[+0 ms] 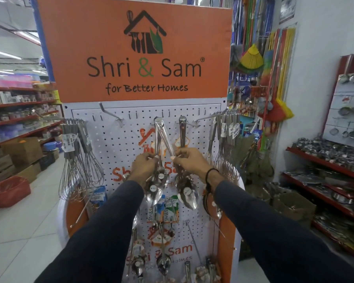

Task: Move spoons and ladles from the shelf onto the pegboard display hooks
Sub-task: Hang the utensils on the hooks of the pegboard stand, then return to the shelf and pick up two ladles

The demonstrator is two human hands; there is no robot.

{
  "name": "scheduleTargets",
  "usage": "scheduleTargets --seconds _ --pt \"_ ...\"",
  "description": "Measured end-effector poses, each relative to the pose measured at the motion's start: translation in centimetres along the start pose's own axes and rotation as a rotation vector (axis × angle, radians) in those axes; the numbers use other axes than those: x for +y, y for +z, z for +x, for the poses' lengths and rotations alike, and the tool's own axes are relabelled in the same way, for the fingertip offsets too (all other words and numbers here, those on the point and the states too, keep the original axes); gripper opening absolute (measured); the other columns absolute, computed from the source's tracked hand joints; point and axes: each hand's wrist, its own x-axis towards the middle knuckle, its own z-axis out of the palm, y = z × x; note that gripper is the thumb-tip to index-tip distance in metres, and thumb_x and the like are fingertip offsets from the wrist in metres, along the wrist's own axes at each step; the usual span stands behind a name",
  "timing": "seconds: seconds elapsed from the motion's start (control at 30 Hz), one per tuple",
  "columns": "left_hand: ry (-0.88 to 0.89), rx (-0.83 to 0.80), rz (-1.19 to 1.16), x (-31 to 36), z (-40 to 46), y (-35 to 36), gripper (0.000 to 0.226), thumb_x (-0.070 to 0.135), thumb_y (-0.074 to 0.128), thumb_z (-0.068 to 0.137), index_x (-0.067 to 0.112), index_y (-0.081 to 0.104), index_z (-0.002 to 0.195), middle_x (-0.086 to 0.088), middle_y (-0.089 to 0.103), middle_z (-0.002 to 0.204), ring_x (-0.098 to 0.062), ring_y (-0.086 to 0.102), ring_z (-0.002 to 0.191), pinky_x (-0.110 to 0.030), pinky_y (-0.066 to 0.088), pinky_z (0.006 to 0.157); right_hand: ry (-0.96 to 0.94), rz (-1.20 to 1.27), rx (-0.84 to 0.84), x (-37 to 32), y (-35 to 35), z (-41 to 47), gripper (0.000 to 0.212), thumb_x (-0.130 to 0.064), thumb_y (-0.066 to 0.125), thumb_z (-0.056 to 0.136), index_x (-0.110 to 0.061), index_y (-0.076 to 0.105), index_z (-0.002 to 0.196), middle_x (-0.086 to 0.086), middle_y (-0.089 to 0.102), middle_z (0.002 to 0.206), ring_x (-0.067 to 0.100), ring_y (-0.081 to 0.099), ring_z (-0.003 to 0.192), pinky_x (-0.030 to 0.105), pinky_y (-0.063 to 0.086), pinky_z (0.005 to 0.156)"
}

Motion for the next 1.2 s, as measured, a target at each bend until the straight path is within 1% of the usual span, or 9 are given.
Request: scheduleTargets --seconds 0.2,0.37,0.53,0.7,0.83,0.93,1.07,1.13,1.2 --pt "0.050 0.012 0.102 -0.9 4.0 1.2 0.016 0.022 0.066 0.092 0.010 0.076 0.095 -0.012 0.075 0.091 -0.032 0.072 0.088 -0.051 0.061 0.085 -0.042 -0.087 0.140 1.2 2.3 3.6 0.010 -0.026 0.077 0.088 -0.020 0.073 0.080 0.000 0.074 0.079 0.019 0.071 0.074 0.039 0.064 0.076" --pt "0.123 0.051 0.173 -2.9 7.4 2.4 0.028 0.026 0.064 0.095 0.026 0.064 0.066 0.004 0.069 0.072 -0.018 0.066 0.066 -0.030 0.051 0.058 -0.057 -0.190 0.220 3.1 4.0 6.7 0.025 -0.034 0.075 0.089 -0.016 0.081 0.105 0.002 0.081 0.102 0.018 0.075 0.094 0.038 0.062 0.088" --pt "0.219 0.083 0.147 -3.7 8.3 2.2 0.018 0.028 0.070 0.091 0.014 0.081 0.091 0.011 0.068 0.070 -0.011 0.067 0.066 -0.022 0.046 0.058 -0.075 -0.190 0.281 3.7 5.2 8.9 0.022 -0.029 0.075 0.089 -0.012 0.082 0.102 0.004 0.081 0.097 0.011 0.070 0.081 0.017 0.056 0.069" --pt "0.246 0.189 0.278 -3.6 4.4 0.6 0.020 0.020 0.066 0.094 0.008 0.077 0.106 -0.005 0.076 0.101 -0.009 0.058 0.079 -0.010 0.033 0.060 -0.028 -0.239 0.351 4.6 5.6 7.1 0.019 -0.022 0.072 0.087 -0.013 0.080 0.101 0.005 0.080 0.094 0.018 0.075 0.086 0.037 0.064 0.086" --pt "0.378 0.304 0.577 -3.5 0.2 0.2 0.015 0.017 0.054 0.098 0.010 0.061 0.109 -0.005 0.060 0.110 -0.013 0.054 0.087 -0.025 0.043 0.070 -0.137 -0.380 0.415 4.5 4.3 3.4 0.013 -0.023 0.065 0.087 -0.017 0.076 0.090 0.002 0.076 0.082 0.016 0.070 0.075 0.036 0.064 0.073" --pt "0.617 0.219 0.864 -3.6 -3.3 1.6 0.031 0.026 0.047 0.099 0.011 0.057 0.123 -0.008 0.058 0.122 -0.019 0.056 0.101 -0.035 0.052 0.086 -0.232 -0.684 0.443 4.7 1.8 -1.2 0.019 -0.035 0.058 0.086 -0.022 0.072 0.090 0.001 0.073 0.079 0.021 0.066 0.071 0.032 0.058 0.065" --pt "0.837 -0.005 0.968 -2.5 -7.2 6.3 0.065 0.042 0.038 0.099 0.013 0.030 0.156 -0.014 0.031 0.162 -0.036 0.034 0.147 -0.059 0.028 0.117 -0.394 -1.027 0.617 5.7 -4.5 -8.0 0.022 -0.033 0.058 0.084 -0.018 0.072 0.090 0.005 0.075 0.079 0.032 0.070 0.071 0.038 0.056 0.061" --pt "0.937 -0.109 0.954 -1.0 -9.3 9.8 0.072 0.050 0.032 0.099 0.018 0.017 0.161 -0.014 0.014 0.169 -0.039 0.016 0.154 -0.063 0.012 0.121 -0.352 -1.158 0.651 6.8 -9.5 -11.8 0.033 -0.038 0.058 0.086 -0.017 0.072 0.107 0.009 0.076 0.096 0.036 0.071 0.089 0.044 0.055 0.076" --pt "1.000 -0.212 0.941 0.7 -11.8 13.6 0.074 0.056 0.028 0.098 0.022 0.009 0.161 -0.011 0.003 0.170 -0.037 0.004 0.156 -0.063 0.005 0.121 -0.116 -1.305 0.622 7.9 -14.7 -16.0 0.061 -0.052 0.049 0.089 -0.022 0.054 0.142 0.011 0.066 0.136 0.035 0.059 0.129 0.056 0.040 0.109"
